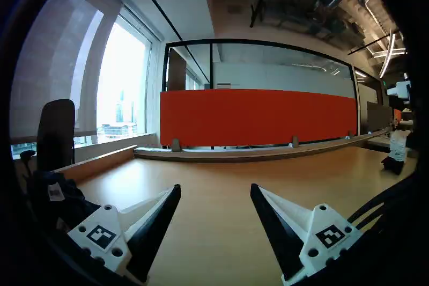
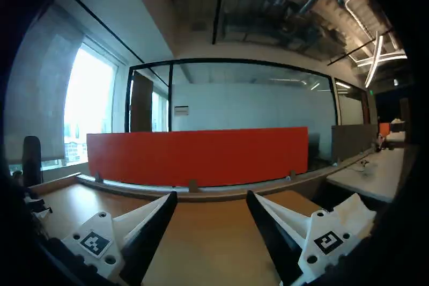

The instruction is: Fold towel

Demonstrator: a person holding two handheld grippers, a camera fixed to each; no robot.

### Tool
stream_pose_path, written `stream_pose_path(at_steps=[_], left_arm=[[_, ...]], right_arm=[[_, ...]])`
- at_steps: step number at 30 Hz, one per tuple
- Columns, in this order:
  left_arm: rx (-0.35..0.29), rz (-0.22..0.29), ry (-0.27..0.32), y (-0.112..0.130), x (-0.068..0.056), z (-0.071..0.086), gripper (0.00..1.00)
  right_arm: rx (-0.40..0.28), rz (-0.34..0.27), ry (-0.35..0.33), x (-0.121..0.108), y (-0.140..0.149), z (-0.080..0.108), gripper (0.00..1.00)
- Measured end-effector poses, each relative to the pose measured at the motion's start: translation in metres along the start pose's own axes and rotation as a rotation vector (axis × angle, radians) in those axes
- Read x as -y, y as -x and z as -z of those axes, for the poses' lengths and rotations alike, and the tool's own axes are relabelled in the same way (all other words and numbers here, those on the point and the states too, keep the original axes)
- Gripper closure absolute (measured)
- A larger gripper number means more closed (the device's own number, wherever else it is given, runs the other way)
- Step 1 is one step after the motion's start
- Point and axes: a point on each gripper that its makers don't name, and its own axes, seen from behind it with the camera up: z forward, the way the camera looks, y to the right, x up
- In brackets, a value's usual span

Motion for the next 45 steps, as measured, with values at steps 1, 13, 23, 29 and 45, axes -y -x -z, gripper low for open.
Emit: stream_pose_path(at_steps=[1, 13, 23, 29, 45], left_arm=[[0.000, 0.000, 0.000, 0.000, 0.000, 0.000, 0.04], [0.000, 0.000, 0.000, 0.000, -0.001, 0.000, 0.04], [0.000, 0.000, 0.000, 0.000, -0.001, 0.000, 0.04], [0.000, 0.000, 0.000, 0.000, -0.001, 0.000, 0.04], [0.000, 0.000, 0.000, 0.001, -0.001, 0.001, 0.04]], right_arm=[[0.001, -0.008, -0.003, -0.001, 0.004, 0.000, 0.00], [0.006, -0.075, -0.013, -0.016, 0.051, 0.000, 0.00], [-0.003, -0.077, -0.004, -0.028, 0.085, 0.006, 0.01], [0.005, -0.048, -0.011, -0.028, 0.105, 0.008, 0.00], [0.029, -0.026, -0.021, -0.022, 0.132, 0.009, 0.01]])
